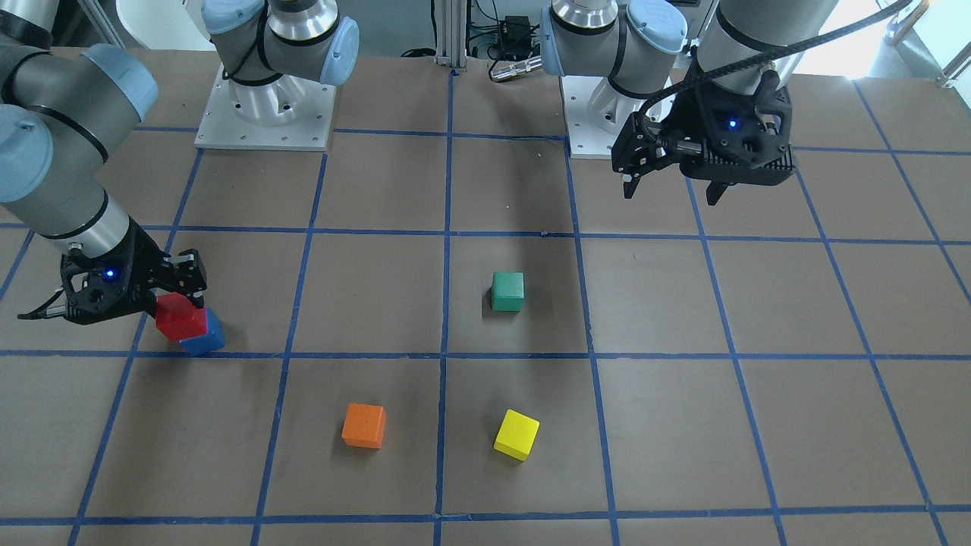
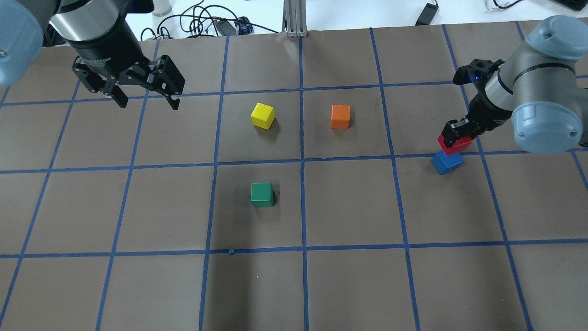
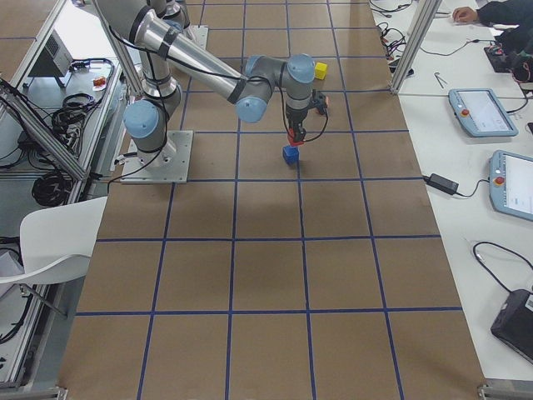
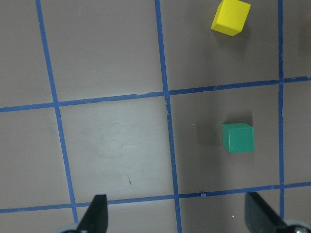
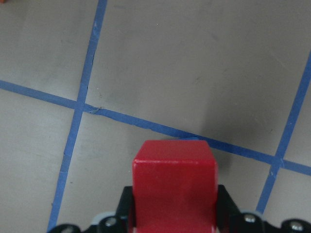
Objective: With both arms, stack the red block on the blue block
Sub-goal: 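Lower the red cube onto the blue cube with the right gripper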
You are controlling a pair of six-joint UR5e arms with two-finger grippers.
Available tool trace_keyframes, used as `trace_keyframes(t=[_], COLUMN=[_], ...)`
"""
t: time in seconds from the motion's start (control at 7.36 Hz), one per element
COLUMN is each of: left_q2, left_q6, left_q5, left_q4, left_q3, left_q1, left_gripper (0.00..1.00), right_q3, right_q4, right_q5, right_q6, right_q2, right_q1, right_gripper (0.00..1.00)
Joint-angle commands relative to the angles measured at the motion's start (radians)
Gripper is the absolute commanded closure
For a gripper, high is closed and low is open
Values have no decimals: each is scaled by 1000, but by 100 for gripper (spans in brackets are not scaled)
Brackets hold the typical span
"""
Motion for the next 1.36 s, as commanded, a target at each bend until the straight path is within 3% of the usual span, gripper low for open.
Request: trace_keyframes(t=[0.0,0.27,0.41,0.54,0.95,1.22], left_q2=[-1,-2,-5,-4,-4,-1], left_q6=[-2,-6,-8,-11,-14,-14], left_q5=[0,1,0,0,0,1], left_q4=[2,2,4,4,5,4], left_q3=[1,1,5,4,2,2], left_q1=[0,0,0,0,0,0], left_gripper=[0,0,0,0,0,0], right_q3=[9,9,9,10,41,35], right_q4=[-15,-11,-6,-2,-14,-9], right_q5=[1,-2,-2,-2,-2,-3], right_q6=[-16,-16,-16,-16,-16,-14], right_q2=[25,25,25,25,25,22], right_q1=[-17,-17,-17,-17,-17,-17], right_gripper=[100,100,89,46,23,2])
